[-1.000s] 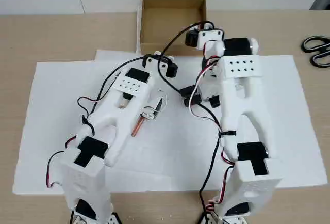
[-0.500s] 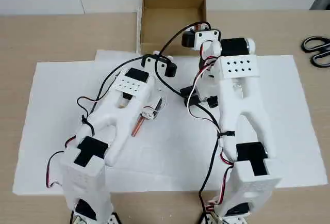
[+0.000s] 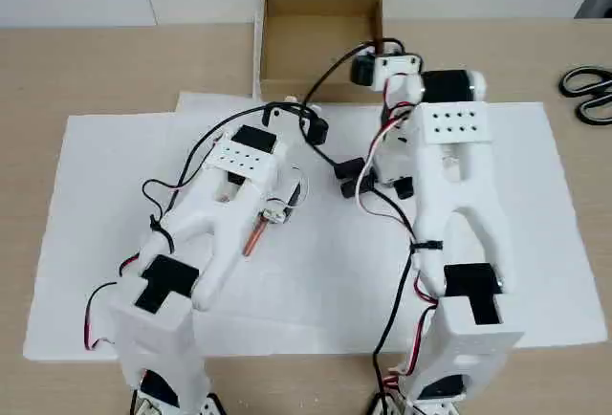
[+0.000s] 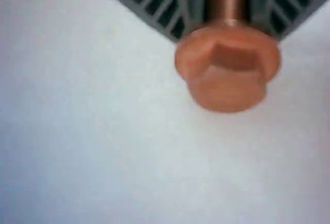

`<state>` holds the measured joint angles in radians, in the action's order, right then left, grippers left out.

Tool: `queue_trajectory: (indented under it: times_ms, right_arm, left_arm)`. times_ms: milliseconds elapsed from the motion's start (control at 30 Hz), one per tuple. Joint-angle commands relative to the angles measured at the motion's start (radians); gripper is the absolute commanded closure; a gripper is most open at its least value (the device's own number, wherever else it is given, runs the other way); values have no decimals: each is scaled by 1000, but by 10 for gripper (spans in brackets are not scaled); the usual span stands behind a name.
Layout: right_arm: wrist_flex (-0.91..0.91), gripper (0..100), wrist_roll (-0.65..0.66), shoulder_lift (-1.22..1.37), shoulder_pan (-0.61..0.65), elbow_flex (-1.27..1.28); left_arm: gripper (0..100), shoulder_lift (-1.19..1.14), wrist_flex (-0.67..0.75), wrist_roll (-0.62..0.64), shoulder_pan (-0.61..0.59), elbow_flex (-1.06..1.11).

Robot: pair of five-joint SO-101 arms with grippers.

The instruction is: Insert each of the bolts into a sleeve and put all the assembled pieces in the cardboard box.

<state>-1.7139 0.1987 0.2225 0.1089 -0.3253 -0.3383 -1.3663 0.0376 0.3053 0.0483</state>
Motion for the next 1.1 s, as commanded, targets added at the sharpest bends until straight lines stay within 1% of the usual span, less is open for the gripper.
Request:
queue_trajectory:
  times_ms: [0,100,167,267,367,500,700,800,867,1067]
  right_arm:
    - [-7,995,6,-77,-35,-9]
    - [-10,995,6,-150,-31,-9]
    - [-8,995,8,-228,-19,-9]
    - [-2,995,8,-367,2,-9]
    - [-2,995,8,-519,28,-8]
    - [-2,995,3,-685,41,-5]
    - [-10,995,6,-872,41,-3]
    - [-12,995,8,-972,38,3]
    - [-12,995,8,-1038,38,74]
    - [1,995,-2,-1282,41,422]
  left_arm:
    - [994,153,-34,2,-2,-12]
    - [994,235,-48,0,-26,-12]
    - [994,293,-46,-17,-75,-13]
    - [994,388,-63,-78,-164,-27]
    - [994,483,-117,-103,-238,-36]
    - [994,601,-183,-135,-305,-36]
    - [994,767,-295,-184,-324,-38]
    - [994,858,-351,-147,-328,-33]
    - [994,910,-384,-127,-328,-31]
    - [994,1063,-379,-120,-327,48]
